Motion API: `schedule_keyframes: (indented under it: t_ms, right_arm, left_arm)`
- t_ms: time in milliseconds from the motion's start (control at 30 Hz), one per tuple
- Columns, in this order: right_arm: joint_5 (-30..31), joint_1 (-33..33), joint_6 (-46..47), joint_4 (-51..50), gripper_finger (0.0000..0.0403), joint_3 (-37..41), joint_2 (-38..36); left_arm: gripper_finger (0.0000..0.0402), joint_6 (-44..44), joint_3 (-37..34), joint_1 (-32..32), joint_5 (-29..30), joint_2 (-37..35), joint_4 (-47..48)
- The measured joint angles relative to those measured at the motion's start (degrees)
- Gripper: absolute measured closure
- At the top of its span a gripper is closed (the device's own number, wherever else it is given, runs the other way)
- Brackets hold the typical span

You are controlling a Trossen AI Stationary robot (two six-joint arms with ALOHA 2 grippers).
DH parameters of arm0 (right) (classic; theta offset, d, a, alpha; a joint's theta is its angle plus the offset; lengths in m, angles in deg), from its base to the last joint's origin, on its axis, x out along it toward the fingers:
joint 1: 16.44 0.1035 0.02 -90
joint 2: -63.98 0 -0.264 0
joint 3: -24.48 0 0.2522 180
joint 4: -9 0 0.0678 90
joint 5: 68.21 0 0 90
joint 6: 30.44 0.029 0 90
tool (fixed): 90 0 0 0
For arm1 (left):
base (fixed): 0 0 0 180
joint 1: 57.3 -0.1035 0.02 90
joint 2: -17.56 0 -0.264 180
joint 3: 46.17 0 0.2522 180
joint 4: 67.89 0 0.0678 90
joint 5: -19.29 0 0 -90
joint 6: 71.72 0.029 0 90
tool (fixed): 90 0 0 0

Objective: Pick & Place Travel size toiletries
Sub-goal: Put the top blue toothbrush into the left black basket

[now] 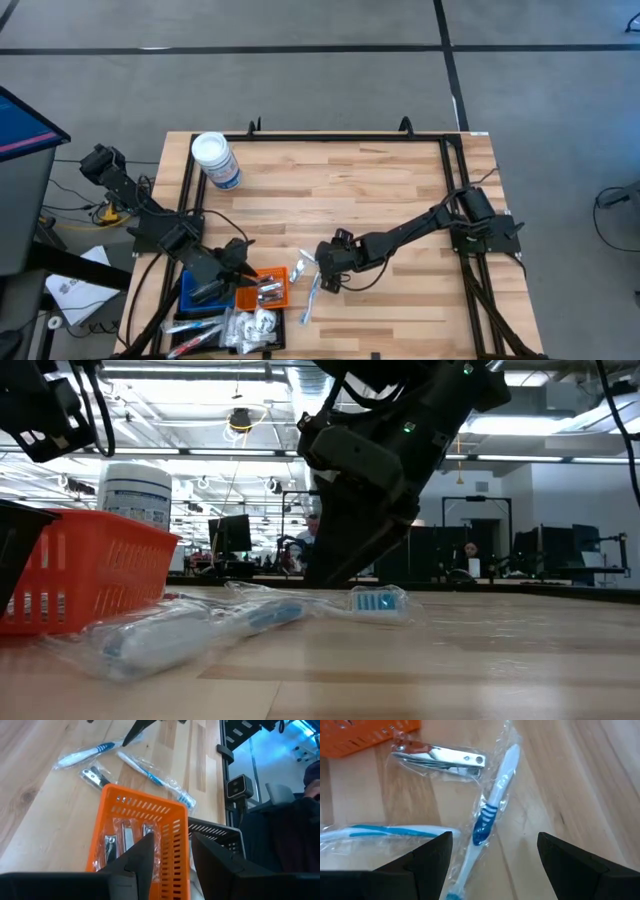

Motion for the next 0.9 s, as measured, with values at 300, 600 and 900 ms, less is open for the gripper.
schedule_keyframes:
  t_ms: [300,600,900]
  right_arm:
    - [-0.05,1.17,0.91,1.02,0.0117,0.15,2.84]
    - [-1.04,0.77,1.09,0.13,0.0117,-1.62,4.59]
    - [-1.77,-0.45,0.86,-2.69,0.0214,-1.62,4.74]
  left_arm:
    - [0.0277,1.51,0.00,0.00,2.15,-0.02,-0.92]
    - [0.0277,1.92,0.00,0.00,2.75,0.00,-1.99]
    - [0.0277,2.95,0.00,-0.02,2.79,0.00,-2.27]
